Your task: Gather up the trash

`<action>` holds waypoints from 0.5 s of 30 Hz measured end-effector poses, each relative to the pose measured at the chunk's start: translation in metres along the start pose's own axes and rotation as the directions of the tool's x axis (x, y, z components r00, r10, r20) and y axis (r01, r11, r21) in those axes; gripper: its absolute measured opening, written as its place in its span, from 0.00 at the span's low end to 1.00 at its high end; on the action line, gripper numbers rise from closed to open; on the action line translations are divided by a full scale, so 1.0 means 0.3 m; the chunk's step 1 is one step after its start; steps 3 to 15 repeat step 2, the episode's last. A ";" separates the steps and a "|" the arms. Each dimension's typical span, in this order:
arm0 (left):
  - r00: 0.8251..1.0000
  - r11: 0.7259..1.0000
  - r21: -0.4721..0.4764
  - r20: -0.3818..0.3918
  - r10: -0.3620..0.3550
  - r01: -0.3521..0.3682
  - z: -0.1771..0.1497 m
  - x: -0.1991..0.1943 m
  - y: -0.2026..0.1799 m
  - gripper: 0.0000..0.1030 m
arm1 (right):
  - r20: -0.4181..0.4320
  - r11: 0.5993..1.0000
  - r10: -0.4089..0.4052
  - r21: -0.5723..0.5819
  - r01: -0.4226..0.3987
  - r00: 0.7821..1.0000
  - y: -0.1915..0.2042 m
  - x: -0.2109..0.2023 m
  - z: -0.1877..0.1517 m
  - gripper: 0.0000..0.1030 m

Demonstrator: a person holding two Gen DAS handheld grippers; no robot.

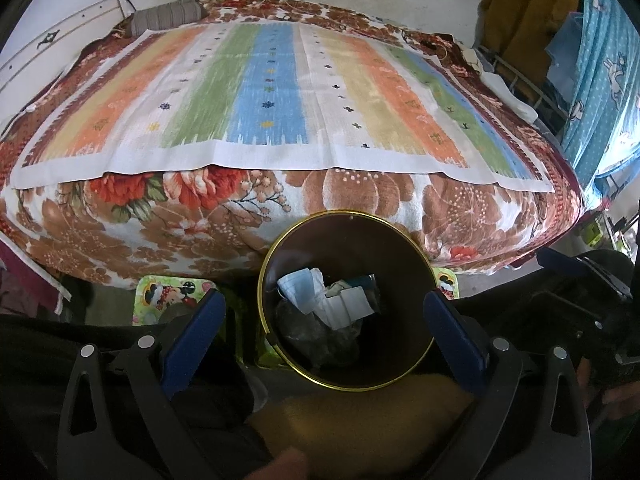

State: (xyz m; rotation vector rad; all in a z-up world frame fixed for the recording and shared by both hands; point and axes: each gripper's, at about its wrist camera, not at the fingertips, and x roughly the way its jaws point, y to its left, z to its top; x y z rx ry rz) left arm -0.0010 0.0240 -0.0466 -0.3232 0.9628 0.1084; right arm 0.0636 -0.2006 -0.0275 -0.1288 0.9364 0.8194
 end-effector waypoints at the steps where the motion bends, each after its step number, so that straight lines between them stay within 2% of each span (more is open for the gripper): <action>1: 1.000 1.000 0.004 0.001 0.001 -0.001 0.000 0.000 0.004 0.94 | 0.000 1.000 0.000 -0.001 0.000 1.000 0.000 0.000 0.000 0.92; 15: 1.000 1.000 0.009 0.002 0.002 -0.002 0.001 -0.001 0.006 0.94 | 0.000 1.000 0.001 -0.002 -0.001 1.000 0.001 0.000 0.001 0.92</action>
